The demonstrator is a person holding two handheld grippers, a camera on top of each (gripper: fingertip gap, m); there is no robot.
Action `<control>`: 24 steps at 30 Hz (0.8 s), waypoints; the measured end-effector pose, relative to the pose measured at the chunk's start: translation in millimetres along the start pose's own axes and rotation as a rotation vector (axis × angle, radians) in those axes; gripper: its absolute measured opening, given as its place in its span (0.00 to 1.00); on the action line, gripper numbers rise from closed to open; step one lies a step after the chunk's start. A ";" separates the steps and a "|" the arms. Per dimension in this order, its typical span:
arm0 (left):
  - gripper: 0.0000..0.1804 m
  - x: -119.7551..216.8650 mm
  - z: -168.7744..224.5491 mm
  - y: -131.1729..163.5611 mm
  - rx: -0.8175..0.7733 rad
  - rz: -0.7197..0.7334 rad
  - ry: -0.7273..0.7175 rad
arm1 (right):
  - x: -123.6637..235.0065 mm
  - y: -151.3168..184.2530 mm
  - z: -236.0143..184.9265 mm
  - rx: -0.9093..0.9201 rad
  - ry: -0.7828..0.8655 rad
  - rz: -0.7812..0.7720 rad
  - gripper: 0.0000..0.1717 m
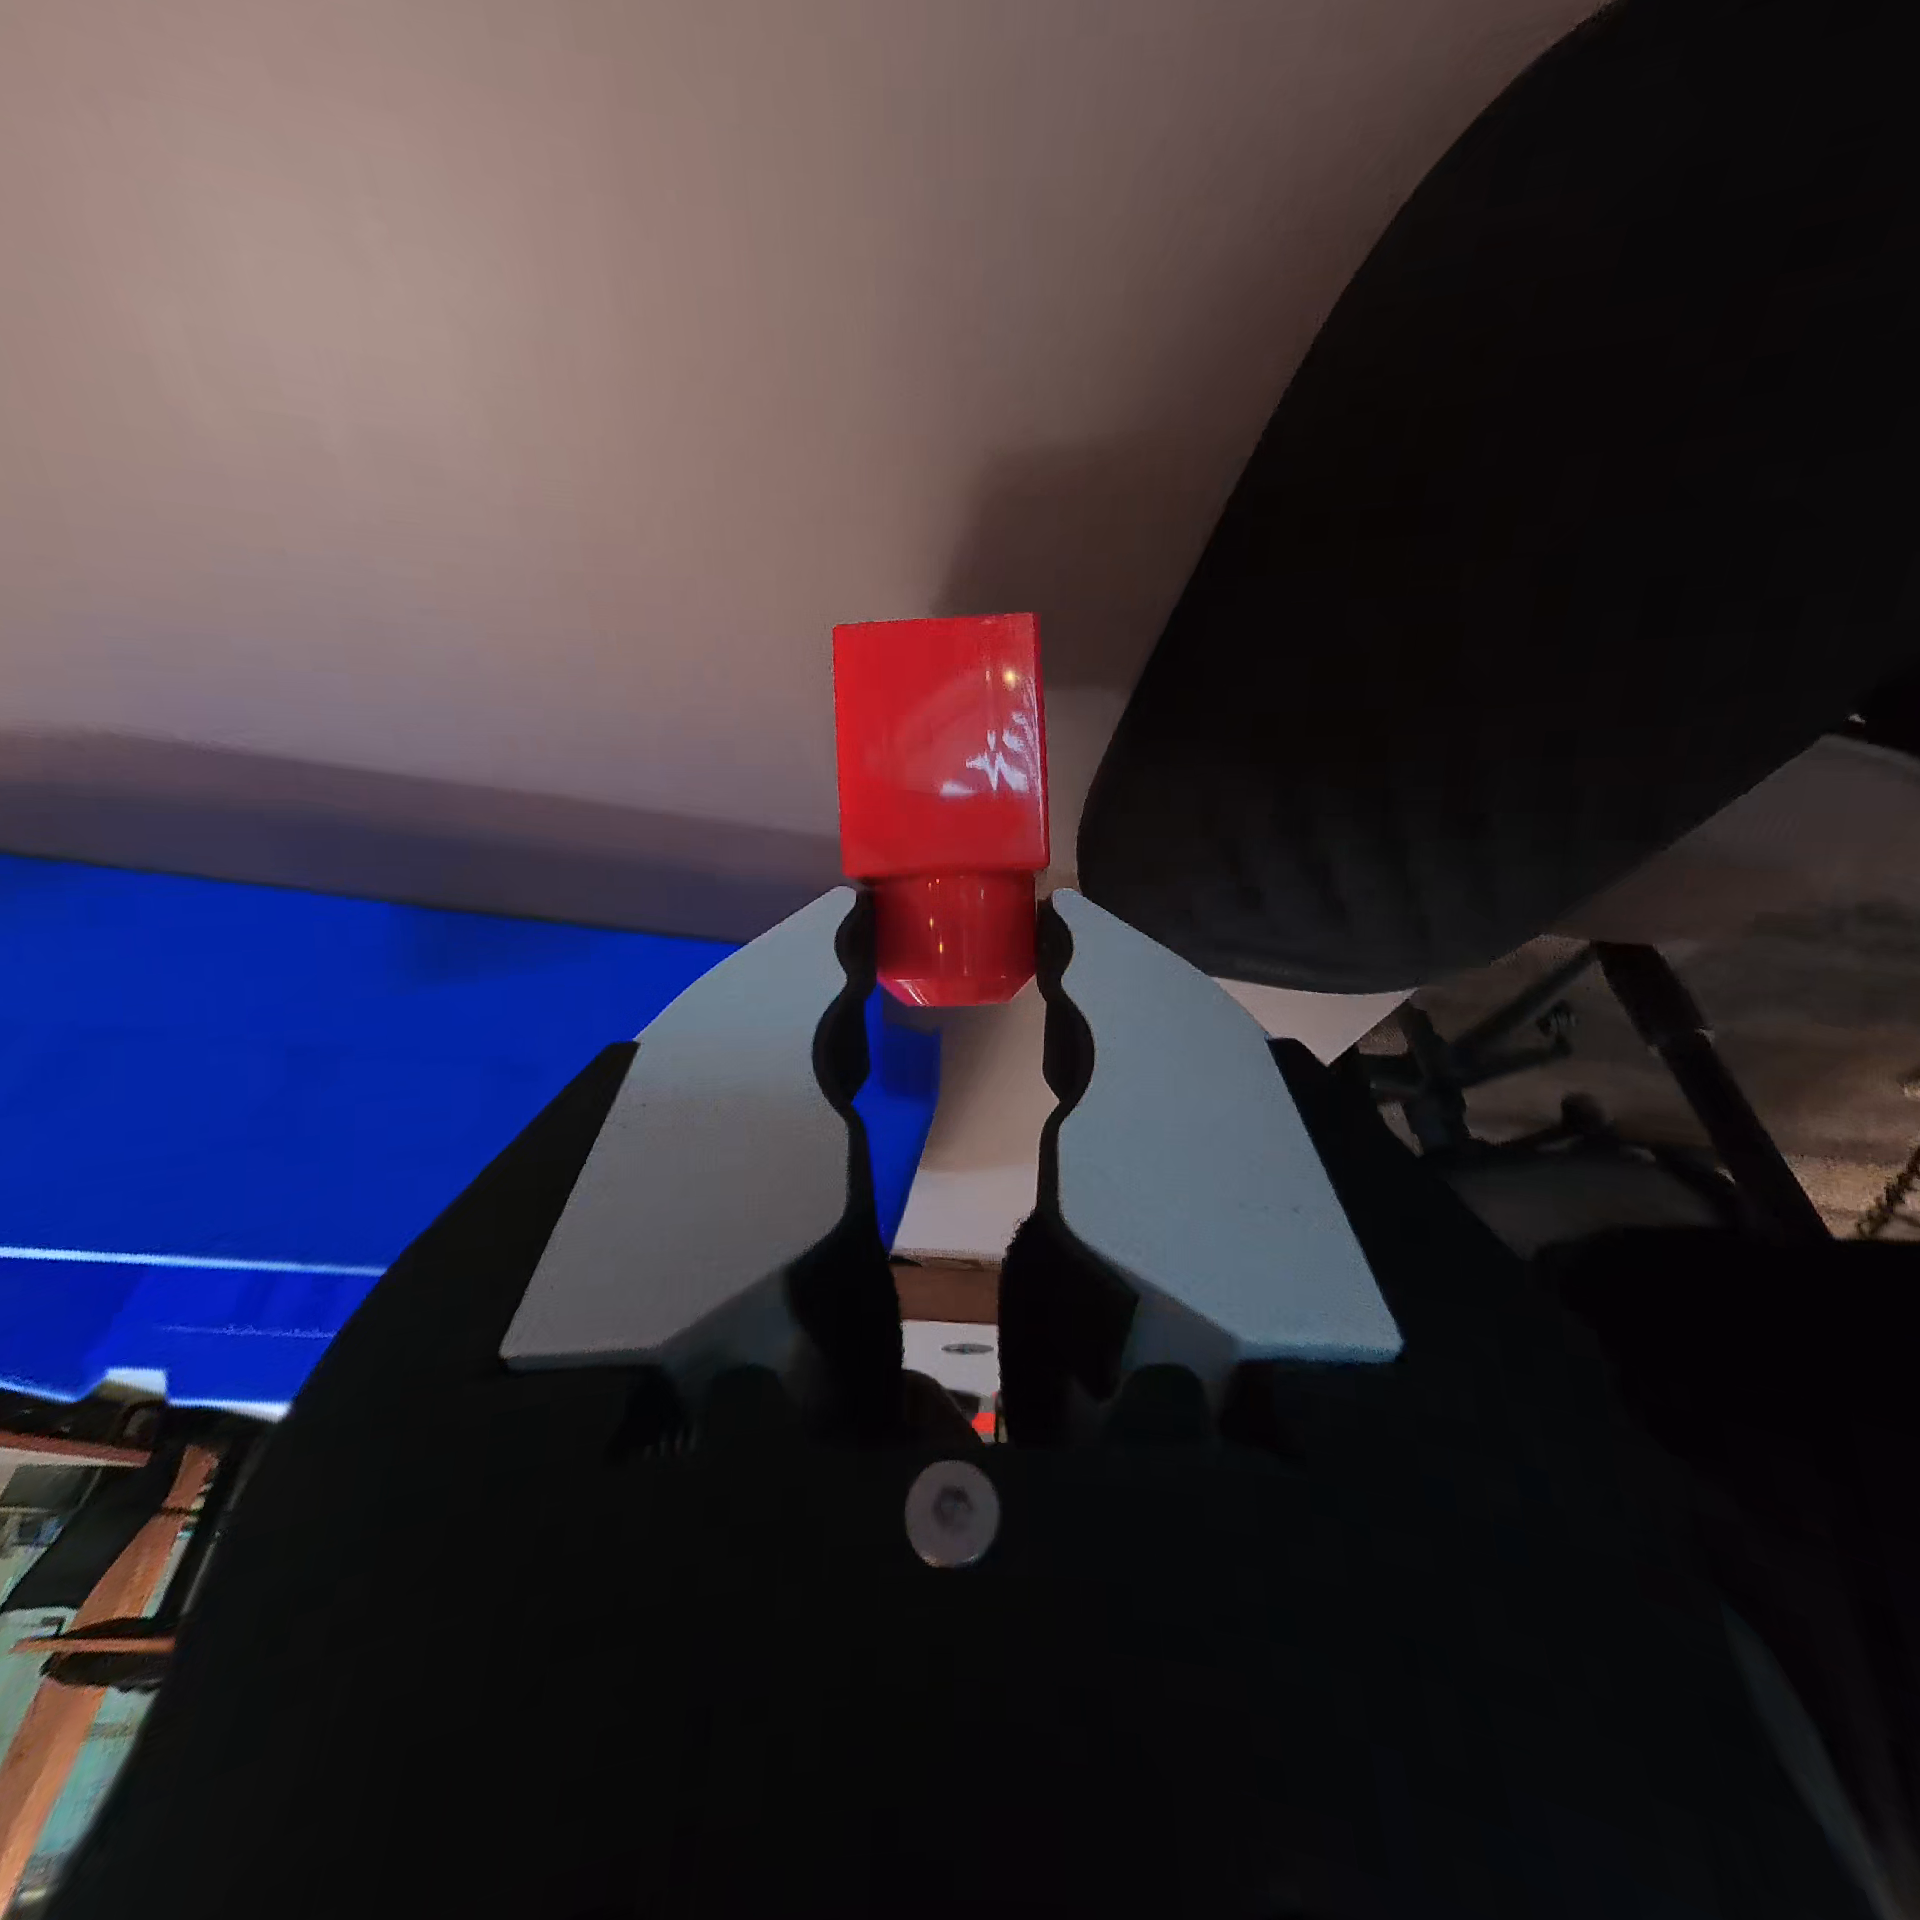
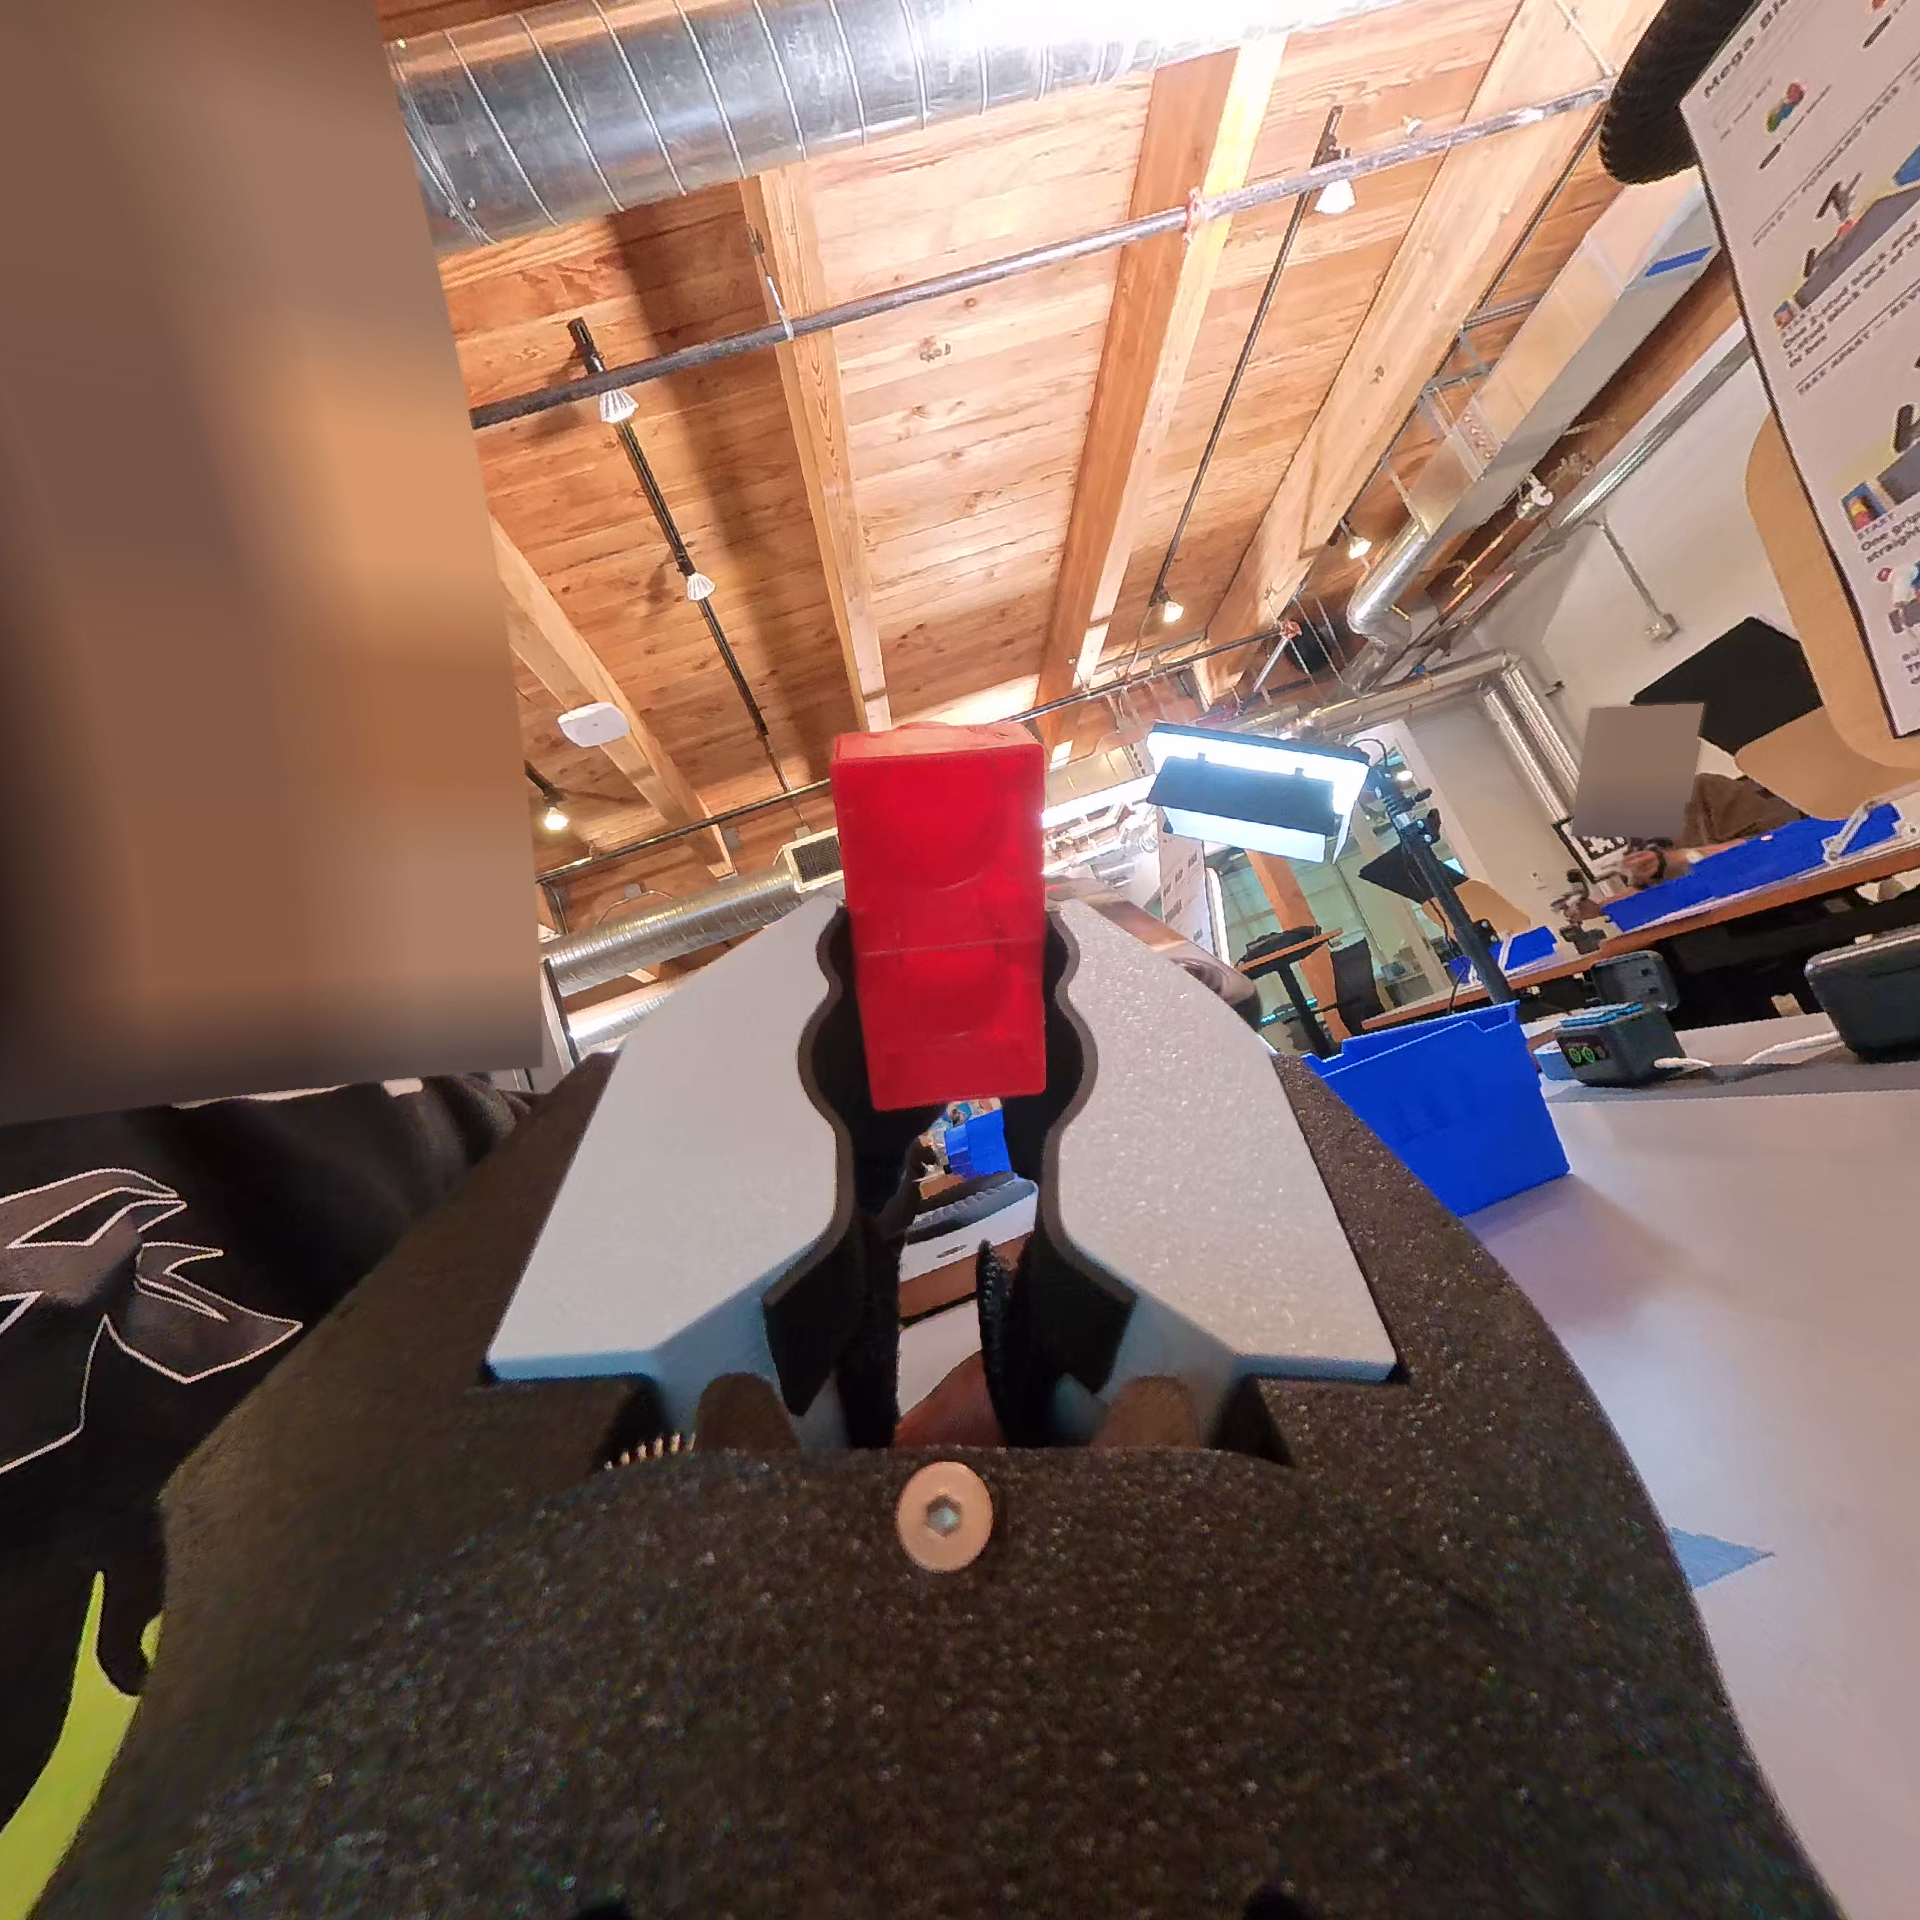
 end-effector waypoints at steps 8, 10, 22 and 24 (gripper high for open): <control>0.17 -6.3 -4.5 -15.5 -0.012 -0.044 0.028 | 1.6 -1.1 0.5 -0.012 -0.006 0.015 0.20; 0.17 -7.7 -5.0 -15.8 -0.010 -0.049 0.033 | 1.5 -1.1 0.6 -0.013 -0.006 0.014 0.20; 0.20 -2.4 -3.2 -21.8 -0.024 -0.001 0.043 | 1.7 -0.9 0.7 -0.017 -0.008 0.013 0.20; 0.24 0.5 -1.7 -20.1 -0.016 0.075 0.046 | 1.9 -1.0 0.7 -0.015 -0.007 0.013 0.20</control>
Point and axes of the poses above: each gripper's, where its closed fingertips meet, x back along the fingers, y out of its underside, z = x × y across the jaws, the point moved 9 cm from there along x, back along the fingers, and after that the axes turned 4 degrees about -x, right-handed, at the moved point
